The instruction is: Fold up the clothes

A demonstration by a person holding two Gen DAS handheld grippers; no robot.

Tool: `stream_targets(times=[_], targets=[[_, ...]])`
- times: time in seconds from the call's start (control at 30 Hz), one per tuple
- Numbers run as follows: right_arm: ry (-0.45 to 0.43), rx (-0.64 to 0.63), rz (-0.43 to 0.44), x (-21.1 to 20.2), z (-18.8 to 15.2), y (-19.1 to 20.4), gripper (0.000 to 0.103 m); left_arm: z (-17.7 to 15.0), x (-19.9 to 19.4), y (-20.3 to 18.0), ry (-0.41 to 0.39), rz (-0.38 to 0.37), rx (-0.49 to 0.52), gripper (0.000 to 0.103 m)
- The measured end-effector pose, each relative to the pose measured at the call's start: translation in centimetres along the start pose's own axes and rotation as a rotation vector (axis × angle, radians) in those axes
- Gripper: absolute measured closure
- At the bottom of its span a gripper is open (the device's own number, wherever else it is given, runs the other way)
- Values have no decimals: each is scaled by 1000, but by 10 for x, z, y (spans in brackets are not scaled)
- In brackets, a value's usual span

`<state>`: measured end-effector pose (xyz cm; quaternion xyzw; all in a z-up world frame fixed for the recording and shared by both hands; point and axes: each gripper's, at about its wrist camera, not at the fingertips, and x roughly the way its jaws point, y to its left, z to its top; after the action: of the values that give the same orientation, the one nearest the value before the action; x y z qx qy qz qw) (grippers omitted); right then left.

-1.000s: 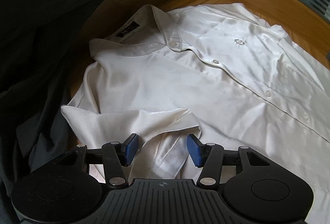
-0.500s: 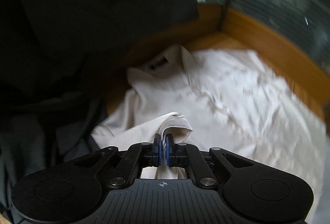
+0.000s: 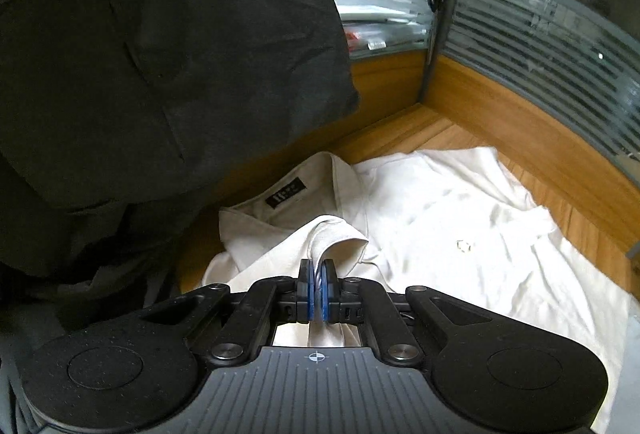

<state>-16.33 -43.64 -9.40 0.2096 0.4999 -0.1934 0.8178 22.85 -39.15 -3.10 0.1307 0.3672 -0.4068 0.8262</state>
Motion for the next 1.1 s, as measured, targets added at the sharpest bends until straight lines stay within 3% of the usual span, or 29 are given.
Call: stream_targets(times=[0.03, 0.1, 0.37, 0.87, 0.97, 1.0, 1.03, 1.1], targets=[[1, -7, 14, 1, -1, 2, 77, -1, 1, 0, 6, 4, -1, 97], [0, -30, 23, 4, -5, 8, 64, -3, 3, 1, 19, 13, -2, 97], [60, -93, 32, 28, -14, 17, 64, -7, 6, 8, 47, 41, -5, 97], [93, -60, 159, 36, -18, -15, 64, -3, 0, 8, 46, 47, 16, 97], [98, -38, 177, 37, -15, -17, 70, -3, 1, 7, 43, 49, 9, 97], [103, -32, 183, 37, -14, -18, 77, -3, 0, 6, 42, 49, 8, 97], [109, -26, 189, 37, -14, -19, 91, -2, 0, 5, 40, 49, 4, 97], [110, -26, 185, 34, -14, -19, 101, -1, -1, 4, 38, 50, -5, 97]])
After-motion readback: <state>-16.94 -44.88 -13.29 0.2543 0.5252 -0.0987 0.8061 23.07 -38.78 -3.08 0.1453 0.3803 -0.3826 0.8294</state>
